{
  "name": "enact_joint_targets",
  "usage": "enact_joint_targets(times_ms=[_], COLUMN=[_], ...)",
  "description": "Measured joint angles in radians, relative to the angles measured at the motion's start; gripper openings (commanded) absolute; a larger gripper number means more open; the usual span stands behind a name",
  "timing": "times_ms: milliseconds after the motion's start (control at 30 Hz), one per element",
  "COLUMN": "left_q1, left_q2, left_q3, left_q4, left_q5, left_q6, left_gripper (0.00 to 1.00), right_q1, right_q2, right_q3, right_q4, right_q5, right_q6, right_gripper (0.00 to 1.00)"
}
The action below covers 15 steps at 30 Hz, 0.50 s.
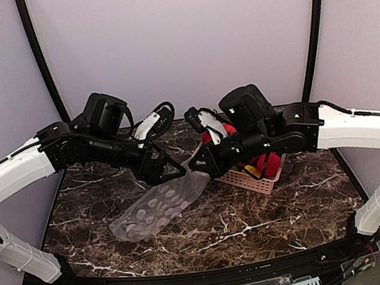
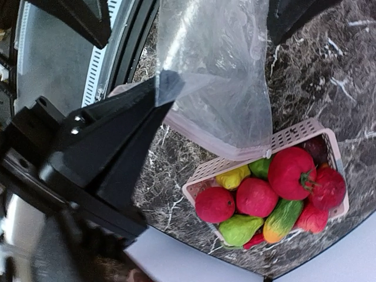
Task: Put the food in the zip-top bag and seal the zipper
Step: Pass from the right arm to the left
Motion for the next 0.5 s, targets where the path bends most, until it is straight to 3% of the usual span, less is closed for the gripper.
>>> enact_joint_targets(times_ms=[67, 133, 233, 333, 367, 433, 500], left_q1=[-0.002, -0.004, -0.014, -0.021, -0.022, -0.024, -0.025], left_q2=[0.019, 0.031, 0.044, 0.052, 0.056, 0.06, 0.06], left_q3=[0.014, 0.019, 0.027, 0.028, 0.028, 0.028, 0.028], left_q4=[-0.021, -0.036, -0.047, -0.048, -0.047, -0.047, -0.043], left_q5=[-0.014, -0.02, -0.019, -0.017, -0.016, -0.016, -0.024], left_q6=[0.004, 0.003, 0.007, 0.008, 0.01, 0.005, 0.0], left_gripper=[0.67, 0.47, 0.3, 0.06, 0.03, 0.01, 0.01], right_q1=[-0.004, -0.008, -0.013, -0.013, -0.013, -0.014, -0.016], right_q2=[0.0, 0.0, 0.0, 0.0, 0.0, 0.0, -0.001], right_q3=[0.004, 0.008, 0.009, 0.009, 0.009, 0.009, 0.009], right_q4=[-0.001, -0.002, -0.002, -0.002, -0.002, -0.003, -0.004], right_q5=[-0.001, -0.002, -0.003, -0.003, -0.003, -0.003, -0.003], right_q6=[0.0, 0.002, 0.003, 0.004, 0.005, 0.007, 0.011], right_gripper=[0.0, 0.0, 0.0, 0.0, 0.0, 0.21, 0.57])
